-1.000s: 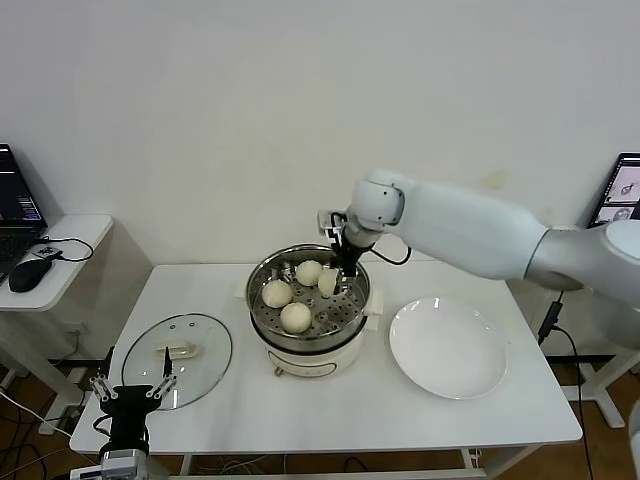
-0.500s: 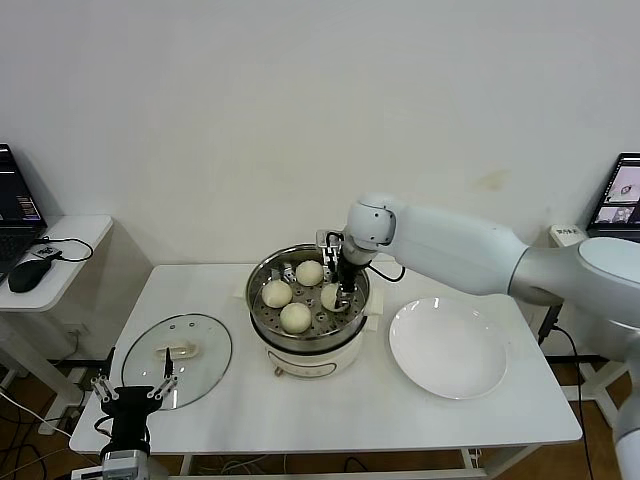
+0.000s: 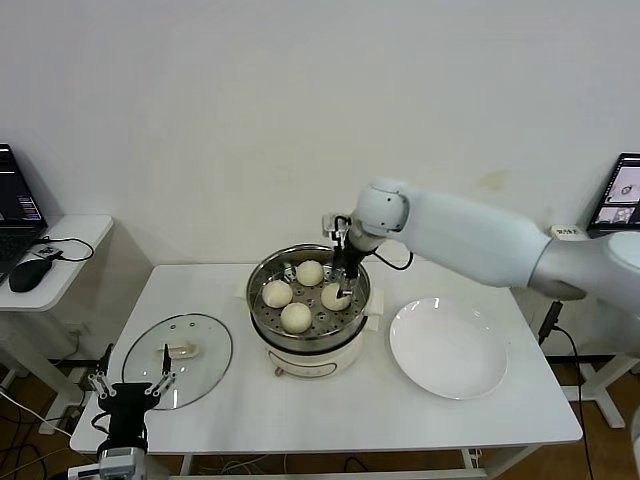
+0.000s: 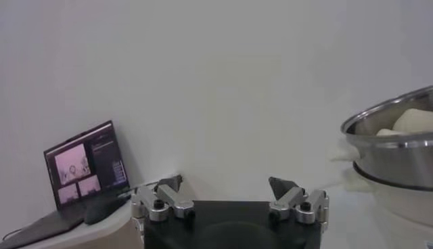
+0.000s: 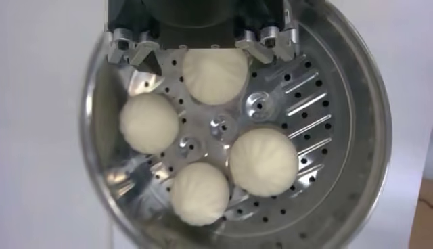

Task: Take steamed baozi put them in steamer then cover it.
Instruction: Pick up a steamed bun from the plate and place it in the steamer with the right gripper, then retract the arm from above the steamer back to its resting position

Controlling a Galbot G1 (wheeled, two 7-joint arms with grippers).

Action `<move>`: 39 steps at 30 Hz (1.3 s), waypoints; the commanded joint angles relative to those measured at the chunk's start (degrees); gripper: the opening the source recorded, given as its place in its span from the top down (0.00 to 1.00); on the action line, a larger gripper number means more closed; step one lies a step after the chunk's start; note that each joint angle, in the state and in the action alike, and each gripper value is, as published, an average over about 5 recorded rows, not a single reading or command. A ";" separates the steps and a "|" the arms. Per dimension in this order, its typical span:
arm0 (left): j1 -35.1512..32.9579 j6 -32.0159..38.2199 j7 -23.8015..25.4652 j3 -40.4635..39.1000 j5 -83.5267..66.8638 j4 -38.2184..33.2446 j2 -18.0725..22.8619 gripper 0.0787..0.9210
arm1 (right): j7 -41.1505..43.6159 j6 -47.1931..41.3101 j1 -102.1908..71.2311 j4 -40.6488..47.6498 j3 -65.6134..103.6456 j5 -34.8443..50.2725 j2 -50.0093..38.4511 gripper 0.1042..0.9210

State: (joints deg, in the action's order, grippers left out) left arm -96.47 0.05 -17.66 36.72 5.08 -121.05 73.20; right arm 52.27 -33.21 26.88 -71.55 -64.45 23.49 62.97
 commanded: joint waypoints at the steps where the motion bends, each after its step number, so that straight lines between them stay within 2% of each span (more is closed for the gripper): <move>1: -0.01 0.03 0.02 0.02 -0.07 0.15 -0.17 0.12 | -21.92 2.14 -3.77 -16.74 7.85 12.33 -15.69 0.12; 6: -0.14 0.56 0.03 -0.28 0.16 0.54 -0.13 0.12 | -41.08 8.05 -21.27 -26.29 21.85 19.29 -26.16 0.12; 11: -0.22 1.23 -0.02 -0.46 0.42 1.40 0.01 0.12 | -48.94 19.06 -51.59 -31.47 48.41 16.15 -30.72 0.12; 16: -0.13 1.54 -0.19 -0.87 1.11 2.37 0.18 0.12 | -49.75 32.75 -80.59 -30.63 75.44 4.51 -22.68 0.12; 19: -0.14 1.70 -0.21 -1.24 1.80 2.94 0.27 0.12 | -48.24 39.20 -90.48 -29.90 86.79 -1.36 -15.68 0.12; 22: -0.03 1.91 -0.16 -1.50 3.30 3.84 0.34 0.12 | -45.89 43.24 -98.43 -30.78 95.29 -3.60 -7.76 0.12; 25: 0.12 2.30 -0.01 -1.47 7.71 5.24 0.31 0.12 | -43.99 45.28 -104.66 -32.64 101.90 -3.55 -0.48 0.12; 29: 0.46 1.96 0.48 -0.38 20.86 7.89 -0.45 0.12 | -42.68 44.69 -110.68 -34.84 107.53 -2.22 6.24 0.12; 39: 0.47 1.81 1.88 2.16 56.53 16.16 -5.77 0.12 | -42.87 42.61 -118.61 -35.83 113.78 -2.05 11.15 0.12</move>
State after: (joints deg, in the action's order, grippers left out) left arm -96.32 2.06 -16.49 37.62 31.13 -111.81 70.83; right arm 10.05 5.57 -74.86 -104.73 34.57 23.18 64.86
